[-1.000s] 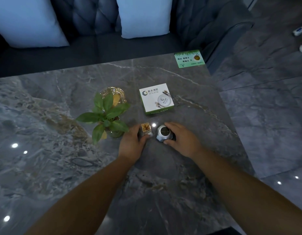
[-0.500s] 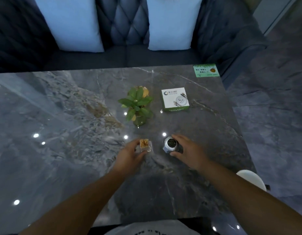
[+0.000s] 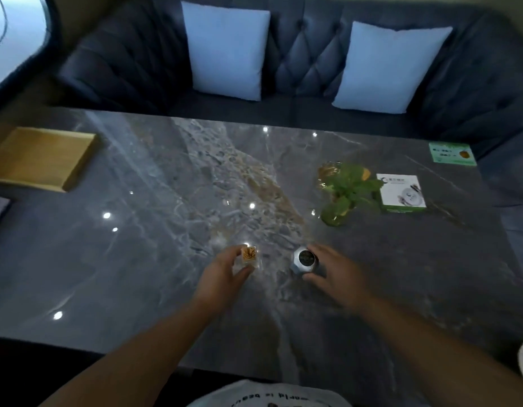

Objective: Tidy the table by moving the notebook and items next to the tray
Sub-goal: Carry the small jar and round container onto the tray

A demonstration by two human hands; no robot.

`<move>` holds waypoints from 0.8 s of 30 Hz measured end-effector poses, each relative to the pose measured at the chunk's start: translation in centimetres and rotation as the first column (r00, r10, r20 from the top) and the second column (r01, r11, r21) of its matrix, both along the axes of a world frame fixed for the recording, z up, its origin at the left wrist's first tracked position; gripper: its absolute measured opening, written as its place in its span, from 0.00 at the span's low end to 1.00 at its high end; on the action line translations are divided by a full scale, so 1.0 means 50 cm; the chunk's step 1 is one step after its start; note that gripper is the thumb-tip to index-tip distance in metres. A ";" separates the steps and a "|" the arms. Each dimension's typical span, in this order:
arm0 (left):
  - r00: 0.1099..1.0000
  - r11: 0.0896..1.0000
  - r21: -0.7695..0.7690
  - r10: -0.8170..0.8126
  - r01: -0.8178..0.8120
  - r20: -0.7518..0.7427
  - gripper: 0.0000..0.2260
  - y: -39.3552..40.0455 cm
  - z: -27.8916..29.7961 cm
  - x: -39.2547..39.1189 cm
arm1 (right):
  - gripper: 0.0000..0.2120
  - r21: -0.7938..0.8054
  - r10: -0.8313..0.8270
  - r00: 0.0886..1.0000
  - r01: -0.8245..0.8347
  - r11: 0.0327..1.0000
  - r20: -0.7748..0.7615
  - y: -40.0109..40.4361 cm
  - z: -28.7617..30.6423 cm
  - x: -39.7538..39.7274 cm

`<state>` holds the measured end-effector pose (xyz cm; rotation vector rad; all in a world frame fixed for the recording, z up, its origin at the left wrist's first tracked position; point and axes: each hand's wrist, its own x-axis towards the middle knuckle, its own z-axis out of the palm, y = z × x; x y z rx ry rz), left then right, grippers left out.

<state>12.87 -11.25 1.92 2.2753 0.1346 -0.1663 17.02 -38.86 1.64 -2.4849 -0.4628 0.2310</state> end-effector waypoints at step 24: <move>0.943 0.945 0.020 0.326 -0.327 0.062 0.14 0.573 0.066 -0.003 | 0.29 0.109 0.187 0.982 -0.185 0.977 -0.011 0.624 0.057 0.151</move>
